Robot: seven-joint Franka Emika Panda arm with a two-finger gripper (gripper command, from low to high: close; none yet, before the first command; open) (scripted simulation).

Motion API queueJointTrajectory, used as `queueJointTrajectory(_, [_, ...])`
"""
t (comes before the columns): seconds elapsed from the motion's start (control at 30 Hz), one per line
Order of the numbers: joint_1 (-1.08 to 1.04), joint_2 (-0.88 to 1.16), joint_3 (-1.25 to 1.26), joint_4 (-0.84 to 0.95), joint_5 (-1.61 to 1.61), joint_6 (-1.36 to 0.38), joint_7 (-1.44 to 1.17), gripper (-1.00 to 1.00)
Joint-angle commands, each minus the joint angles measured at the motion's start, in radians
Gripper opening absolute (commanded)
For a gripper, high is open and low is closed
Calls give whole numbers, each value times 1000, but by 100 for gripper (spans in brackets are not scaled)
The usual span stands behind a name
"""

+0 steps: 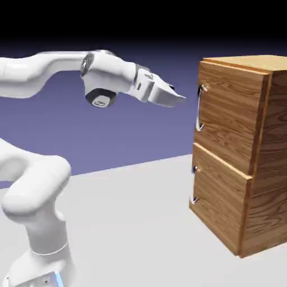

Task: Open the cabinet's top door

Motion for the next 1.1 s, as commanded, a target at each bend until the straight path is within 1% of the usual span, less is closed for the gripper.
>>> queueJointTrajectory(0.0, [-19, -15, 21, 5, 44, -7, -21, 0])
queueJointTrajectory(0.87, [-519, -414, 562, 133, 1174, -177, -574, 0])
queueJointTrajectory(0.93, [-526, -419, 570, 134, 1189, -179, -581, 0])
queueJointTrajectory(1.07, [-669, -406, 603, 255, 1227, -201, -583, 0])
